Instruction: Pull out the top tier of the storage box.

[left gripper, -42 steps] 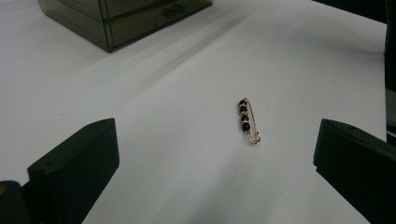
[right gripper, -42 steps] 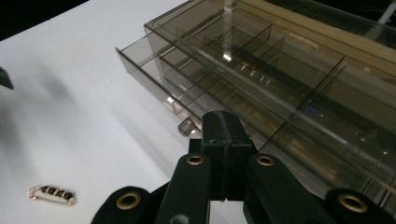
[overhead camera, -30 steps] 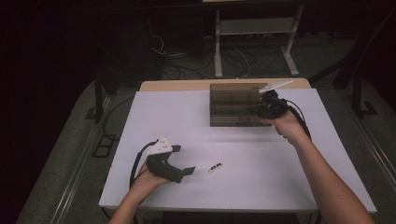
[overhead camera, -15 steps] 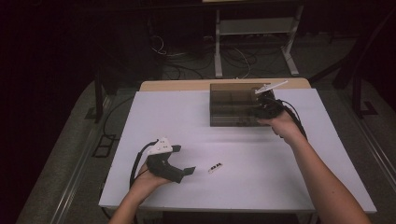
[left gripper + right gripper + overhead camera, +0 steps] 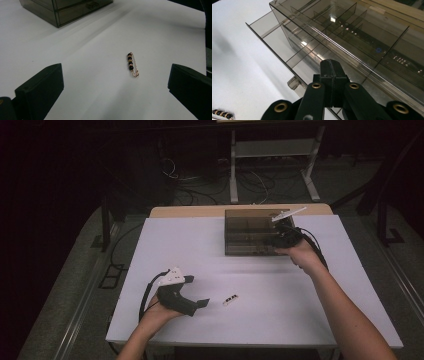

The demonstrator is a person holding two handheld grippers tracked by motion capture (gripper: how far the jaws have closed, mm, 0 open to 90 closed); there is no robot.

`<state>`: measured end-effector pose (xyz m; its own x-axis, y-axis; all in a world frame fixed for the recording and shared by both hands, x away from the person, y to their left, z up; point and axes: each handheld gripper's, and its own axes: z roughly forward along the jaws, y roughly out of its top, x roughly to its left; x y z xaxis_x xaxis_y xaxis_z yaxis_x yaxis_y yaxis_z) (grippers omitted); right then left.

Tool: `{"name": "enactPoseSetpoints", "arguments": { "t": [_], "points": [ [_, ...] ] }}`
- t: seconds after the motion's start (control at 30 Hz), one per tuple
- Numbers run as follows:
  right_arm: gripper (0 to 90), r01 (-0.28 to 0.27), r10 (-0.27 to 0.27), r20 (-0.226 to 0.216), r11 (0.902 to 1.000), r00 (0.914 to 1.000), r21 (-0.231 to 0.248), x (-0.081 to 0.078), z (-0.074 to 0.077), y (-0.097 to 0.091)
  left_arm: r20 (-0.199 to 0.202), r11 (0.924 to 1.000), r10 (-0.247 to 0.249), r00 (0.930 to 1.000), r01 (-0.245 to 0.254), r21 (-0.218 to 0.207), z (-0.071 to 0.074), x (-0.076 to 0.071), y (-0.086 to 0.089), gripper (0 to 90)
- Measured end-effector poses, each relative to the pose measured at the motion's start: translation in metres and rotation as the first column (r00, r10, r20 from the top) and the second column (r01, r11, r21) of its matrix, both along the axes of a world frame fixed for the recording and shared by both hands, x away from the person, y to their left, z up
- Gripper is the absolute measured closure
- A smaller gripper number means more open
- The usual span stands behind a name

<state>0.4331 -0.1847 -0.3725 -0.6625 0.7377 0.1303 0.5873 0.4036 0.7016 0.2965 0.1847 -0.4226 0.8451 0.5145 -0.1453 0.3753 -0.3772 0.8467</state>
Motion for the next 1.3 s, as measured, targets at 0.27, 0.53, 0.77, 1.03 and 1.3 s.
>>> {"name": "enactPoseSetpoints", "arguments": {
  "t": [0.27,0.53,0.77,1.03,1.3],
  "points": [
    [88.6,-0.007,0.006,-0.013,1.0,0.9999,-0.005,-0.001,-0.001,0.002,-0.001,1.0,0.0,1.0,0.0,-0.002,0.0,0.0,0.0,0.0],
    [88.6,-0.015,0.015,-0.02,0.9999,0.9997,-0.008,-0.003,-0.002,0.002,-0.001,1.0,0.0,1.0,0.0,-0.003,0.0,0.0,0.0,0.0],
    [88.6,-0.02,0.02,-0.023,0.9998,0.9995,-0.007,-0.005,-0.001,0.002,-0.001,1.0,-0.001,1.0,0.001,-0.001,0.0,0.0,0.0,0.0],
    [88.6,-0.031,0.031,-0.027,0.9995,0.9992,-0.003,-0.008,-0.002,0.003,-0.002,1.0,-0.001,1.0,0.001,-0.003,0.0,0.0,0.0,0.0],
    [88.6,-0.041,0.041,-0.028,0.9991,0.9988,-0.004,-0.011,-0.001,0.004,-0.002,1.0,-0.001,1.0,0.001,-0.002,0.0,0.0,0.0,0.0]
  ]
}}
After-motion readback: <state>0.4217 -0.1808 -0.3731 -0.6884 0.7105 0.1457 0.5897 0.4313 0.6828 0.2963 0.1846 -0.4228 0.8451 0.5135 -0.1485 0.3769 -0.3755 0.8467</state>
